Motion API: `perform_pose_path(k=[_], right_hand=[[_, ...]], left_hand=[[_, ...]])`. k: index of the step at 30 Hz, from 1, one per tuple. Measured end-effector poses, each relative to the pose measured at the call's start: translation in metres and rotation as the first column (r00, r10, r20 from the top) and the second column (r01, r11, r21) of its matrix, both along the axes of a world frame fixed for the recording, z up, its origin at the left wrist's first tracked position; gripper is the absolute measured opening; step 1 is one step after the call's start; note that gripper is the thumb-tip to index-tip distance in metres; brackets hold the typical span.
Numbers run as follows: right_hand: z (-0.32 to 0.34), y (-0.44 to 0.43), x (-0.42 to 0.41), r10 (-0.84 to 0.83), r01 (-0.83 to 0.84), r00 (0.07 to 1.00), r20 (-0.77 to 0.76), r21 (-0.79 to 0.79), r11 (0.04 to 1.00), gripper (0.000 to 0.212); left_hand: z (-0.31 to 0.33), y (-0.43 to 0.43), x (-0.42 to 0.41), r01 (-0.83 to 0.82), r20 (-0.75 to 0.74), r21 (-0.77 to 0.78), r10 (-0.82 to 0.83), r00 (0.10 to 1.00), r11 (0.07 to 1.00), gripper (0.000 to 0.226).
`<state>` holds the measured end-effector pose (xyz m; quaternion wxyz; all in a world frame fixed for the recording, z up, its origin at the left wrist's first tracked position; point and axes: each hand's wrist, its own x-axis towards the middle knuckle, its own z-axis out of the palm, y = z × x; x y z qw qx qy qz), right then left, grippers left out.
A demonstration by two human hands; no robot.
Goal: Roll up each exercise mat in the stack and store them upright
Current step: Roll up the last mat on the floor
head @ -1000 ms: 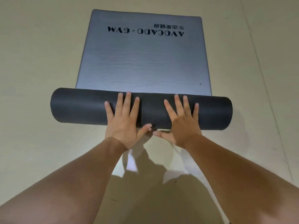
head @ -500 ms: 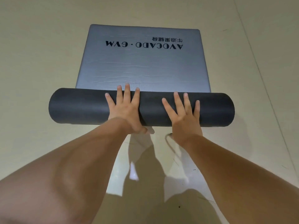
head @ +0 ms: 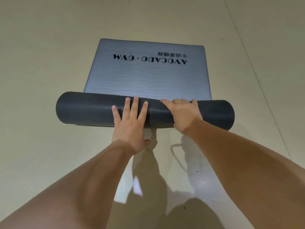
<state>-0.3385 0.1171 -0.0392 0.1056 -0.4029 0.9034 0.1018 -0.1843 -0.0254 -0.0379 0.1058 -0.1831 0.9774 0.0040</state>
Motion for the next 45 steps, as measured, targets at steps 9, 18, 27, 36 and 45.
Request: perform_pose_path(k=[9, 18, 27, 36, 45], right_hand=[[0.014, 0.06, 0.088, 0.046, -0.085, 0.964, 0.262, 0.141, 0.986, 0.081], [0.019, 0.086, 0.105, 0.041, -0.061, 0.976, 0.214, 0.086, 0.994, 0.116], [-0.025, 0.103, 0.136, -0.059, 0.063, 0.985, 0.165, -0.02, 0.998, 0.135], [-0.008, 0.033, 0.032, -0.133, 0.119, 0.974, 0.181, 0.085, 0.989, 0.141], [-0.015, 0.024, 0.063, -0.03, 0.03, 0.999, 0.028, 0.025, 0.999, 0.148]], left_hand=[[-0.01, 0.07, 0.107, -0.035, -0.004, 0.12, 0.036, 0.999, 0.992, 0.138], [-0.006, 0.072, 0.093, -0.051, 0.161, 0.153, 0.026, 0.987, 0.987, 0.14], [0.011, 0.002, -0.013, -0.071, 0.414, 0.282, -0.055, 0.908, 0.957, 0.165], [-0.017, 0.023, 0.048, 0.003, 0.064, 0.11, -0.01, 0.998, 0.994, 0.145], [-0.011, -0.024, -0.026, -0.027, 0.173, 0.13, 0.004, 0.985, 0.991, 0.161]])
